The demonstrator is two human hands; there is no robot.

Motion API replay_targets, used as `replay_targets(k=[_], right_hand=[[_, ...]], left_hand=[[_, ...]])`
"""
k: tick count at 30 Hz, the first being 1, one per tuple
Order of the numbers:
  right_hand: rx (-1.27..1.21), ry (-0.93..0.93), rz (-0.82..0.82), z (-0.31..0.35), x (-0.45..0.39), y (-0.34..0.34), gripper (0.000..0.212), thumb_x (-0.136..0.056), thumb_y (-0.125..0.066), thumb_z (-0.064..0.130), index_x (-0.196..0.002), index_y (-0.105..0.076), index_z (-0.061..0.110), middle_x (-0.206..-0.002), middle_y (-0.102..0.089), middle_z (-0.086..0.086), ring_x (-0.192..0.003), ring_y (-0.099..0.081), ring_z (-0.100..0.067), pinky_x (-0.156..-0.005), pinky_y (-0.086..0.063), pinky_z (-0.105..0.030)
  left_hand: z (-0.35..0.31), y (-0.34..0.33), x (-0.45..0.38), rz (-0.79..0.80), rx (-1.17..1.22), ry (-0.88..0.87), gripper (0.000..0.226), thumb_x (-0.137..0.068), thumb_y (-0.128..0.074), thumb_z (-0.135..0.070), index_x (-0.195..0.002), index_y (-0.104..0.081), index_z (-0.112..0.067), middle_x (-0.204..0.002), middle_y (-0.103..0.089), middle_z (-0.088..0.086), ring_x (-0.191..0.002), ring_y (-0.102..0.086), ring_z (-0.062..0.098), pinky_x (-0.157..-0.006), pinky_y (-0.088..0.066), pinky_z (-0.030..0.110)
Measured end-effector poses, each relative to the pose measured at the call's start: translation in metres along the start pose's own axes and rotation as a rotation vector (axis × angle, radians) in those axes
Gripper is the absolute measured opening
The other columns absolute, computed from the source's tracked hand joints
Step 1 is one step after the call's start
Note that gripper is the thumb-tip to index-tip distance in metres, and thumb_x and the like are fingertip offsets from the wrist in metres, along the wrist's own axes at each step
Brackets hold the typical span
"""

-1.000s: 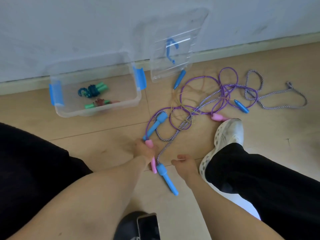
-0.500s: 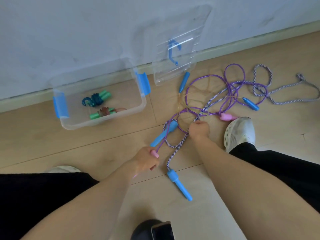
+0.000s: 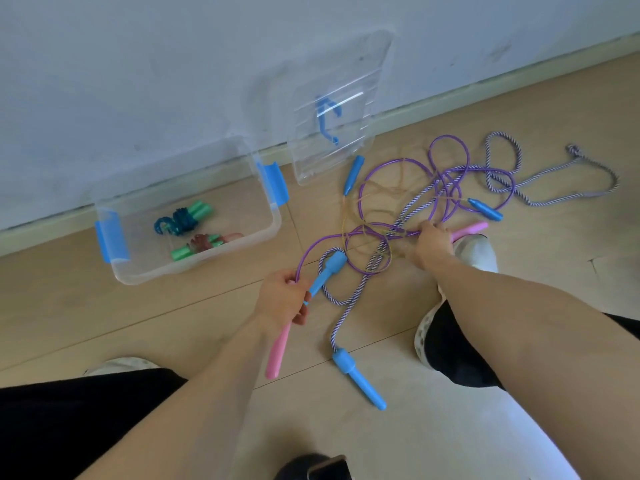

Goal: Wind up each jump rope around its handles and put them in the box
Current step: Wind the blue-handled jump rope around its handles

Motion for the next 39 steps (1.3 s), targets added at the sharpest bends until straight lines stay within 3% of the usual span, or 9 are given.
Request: replay_targets(k=[8, 14, 19, 21, 24, 29, 34, 37, 39], right_hand=[[0.052, -0.019, -0.036, -0.049, -0.005, 0.017, 0.051, -0.089, -0.044, 0.0, -0.138, -0.034, 0.007, -0.126, -0.055, -0.023, -0.119, -0.053, -0.042, -0.103, -0.039, -0.05], [0.032, -0.027, 0.145, -0.015, 0.012, -0.003, 0.026, -0.088, -0.055, 0.018, -0.112, -0.058, 0.007, -0.123, -0.061, -0.019, -0.113, -0.06, -0.036, -0.092, -0.05, -0.04], [-0.111, 0.074, -0.342, 0.049, 0.038, 0.032, 0.072, -0.074, -0.066, 0.031, -0.134, -0.039, 0.001, -0.136, -0.041, -0.022, -0.123, -0.043, -0.041, -0.096, -0.041, -0.048], [-0.025, 0.202, -0.319, 0.077, 0.044, 0.016, 0.081, -0.071, -0.064, 0.042, -0.14, -0.038, 0.009, -0.147, -0.035, -0.023, -0.132, -0.037, -0.04, -0.103, -0.036, -0.051], [0.147, 0.277, -0.063, 0.096, 0.046, -0.026, 0.063, -0.081, -0.061, 0.046, -0.133, -0.045, 0.015, -0.138, -0.045, -0.014, -0.13, -0.04, -0.034, -0.103, -0.037, -0.048], [0.14, 0.363, 0.128, 0.104, 0.059, -0.033, 0.027, -0.088, -0.054, 0.014, -0.115, -0.055, 0.009, -0.116, -0.063, -0.015, -0.108, -0.061, -0.036, -0.084, -0.049, -0.04], [0.05, 0.414, 0.015, 0.141, 0.062, 0.052, 0.016, -0.091, -0.051, 0.013, -0.096, -0.066, 0.014, -0.094, -0.071, -0.01, -0.09, -0.069, -0.031, -0.079, -0.054, -0.035], [-0.19, 0.468, 0.222, 0.173, 0.084, 0.105, 0.016, -0.095, -0.055, 0.019, -0.082, -0.064, 0.016, -0.075, -0.073, 0.001, -0.07, -0.07, -0.016, -0.073, -0.054, -0.029], [-0.16, 0.576, 0.229, 0.195, 0.121, 0.157, 0.015, -0.095, -0.058, 0.026, -0.086, -0.066, 0.017, -0.065, -0.067, 0.007, -0.053, -0.061, -0.004, -0.058, -0.046, -0.02]], left_hand=[[0.012, -0.022, -0.004, 0.013, 0.012, 0.098, 0.01, -0.092, -0.06, -0.007, -0.087, -0.065, 0.001, -0.064, -0.053, 0.01, -0.039, -0.043, 0.017, -0.039, -0.043, 0.026], [0.019, -0.024, -0.013, -0.021, 0.016, 0.218, 0.03, -0.092, -0.047, -0.011, -0.07, -0.064, -0.002, -0.056, -0.053, 0.01, -0.04, -0.043, 0.02, -0.044, -0.036, 0.025], [0.044, -0.02, -0.015, -0.016, -0.1, 0.254, 0.028, -0.094, -0.046, -0.004, -0.072, -0.062, -0.001, -0.057, -0.059, 0.012, -0.05, -0.05, 0.025, -0.052, -0.047, 0.03], [0.057, -0.02, -0.008, 0.009, -0.112, 0.308, 0.022, -0.094, -0.047, -0.003, -0.077, -0.059, -0.001, -0.062, -0.058, 0.014, -0.046, -0.048, 0.024, -0.041, -0.044, 0.024], [0.066, -0.023, -0.001, 0.039, -0.139, 0.345, 0.019, -0.092, -0.047, -0.002, -0.077, -0.057, -0.003, -0.064, -0.058, 0.015, -0.043, -0.046, 0.022, -0.036, -0.041, 0.02], [0.062, -0.011, -0.009, -0.028, -0.166, 0.304, 0.014, -0.086, -0.054, -0.008, -0.083, -0.064, 0.001, -0.065, -0.064, 0.016, -0.054, -0.058, 0.029, -0.061, -0.055, 0.04], [0.043, -0.002, 0.005, -0.002, -0.454, 0.273, 0.021, -0.089, -0.051, -0.015, -0.077, -0.063, -0.002, -0.053, -0.064, 0.009, -0.057, -0.061, 0.026, -0.051, -0.047, 0.029], [0.028, 0.003, 0.013, -0.101, -0.525, 0.227, 0.031, -0.091, -0.055, -0.022, -0.11, -0.062, 0.001, -0.108, -0.068, 0.019, -0.098, -0.067, 0.033, -0.076, -0.051, 0.033], [0.001, 0.008, 0.022, -0.217, -0.446, 0.112, 0.046, -0.086, -0.058, -0.027, -0.121, -0.051, 0.002, -0.122, -0.057, 0.02, -0.109, -0.059, 0.037, -0.082, -0.046, 0.033]])
Point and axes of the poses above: each hand's wrist, its own x-axis away from the middle knuckle, its own y-axis out of the back of the hand, z = x × y, the point moved 10 cm from there along -x, towards the middle knuckle
